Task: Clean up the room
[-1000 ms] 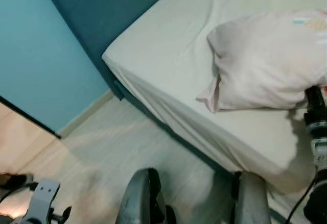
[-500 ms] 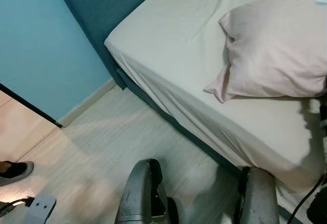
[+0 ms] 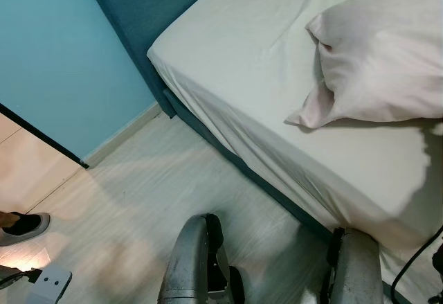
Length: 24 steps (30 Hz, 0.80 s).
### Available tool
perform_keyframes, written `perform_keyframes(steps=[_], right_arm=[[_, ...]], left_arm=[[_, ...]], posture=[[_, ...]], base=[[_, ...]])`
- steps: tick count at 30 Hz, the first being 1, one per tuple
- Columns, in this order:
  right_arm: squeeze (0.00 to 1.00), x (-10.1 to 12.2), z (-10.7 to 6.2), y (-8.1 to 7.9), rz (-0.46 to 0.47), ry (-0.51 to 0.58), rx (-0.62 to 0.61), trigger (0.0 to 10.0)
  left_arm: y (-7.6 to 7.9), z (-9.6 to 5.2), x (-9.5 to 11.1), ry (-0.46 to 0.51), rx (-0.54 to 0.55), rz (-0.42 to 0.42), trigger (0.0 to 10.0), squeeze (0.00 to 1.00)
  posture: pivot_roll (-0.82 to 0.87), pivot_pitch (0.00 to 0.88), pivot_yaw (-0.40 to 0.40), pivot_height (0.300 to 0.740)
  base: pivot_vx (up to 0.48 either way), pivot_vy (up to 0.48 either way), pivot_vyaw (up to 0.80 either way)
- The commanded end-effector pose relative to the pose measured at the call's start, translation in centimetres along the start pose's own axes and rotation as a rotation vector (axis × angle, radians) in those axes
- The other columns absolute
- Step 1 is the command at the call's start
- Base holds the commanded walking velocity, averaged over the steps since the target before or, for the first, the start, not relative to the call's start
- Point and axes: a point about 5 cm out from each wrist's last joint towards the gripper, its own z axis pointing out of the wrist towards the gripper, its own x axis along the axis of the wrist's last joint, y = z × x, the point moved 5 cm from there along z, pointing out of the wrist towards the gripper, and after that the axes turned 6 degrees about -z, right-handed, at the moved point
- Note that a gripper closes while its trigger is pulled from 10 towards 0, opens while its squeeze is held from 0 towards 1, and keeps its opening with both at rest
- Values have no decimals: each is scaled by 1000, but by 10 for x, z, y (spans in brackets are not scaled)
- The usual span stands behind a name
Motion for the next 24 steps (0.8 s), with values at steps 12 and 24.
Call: perform_keyframes(steps=[12, 24], right_arm=[[0, 15, 14, -12, -90, 35, -11, 0], [0, 22, 22, -19, -248, -17, -23, 0]], left_arm=[[-10, -9, -16, -61, 32, -14, 10000, 0], [3, 10, -3, -32, 31, -44, 10000, 0]], posture=[[283, 377, 249, 454], [241, 305, 217, 454]], base=[[0, 0, 0], [0, 0, 0]])
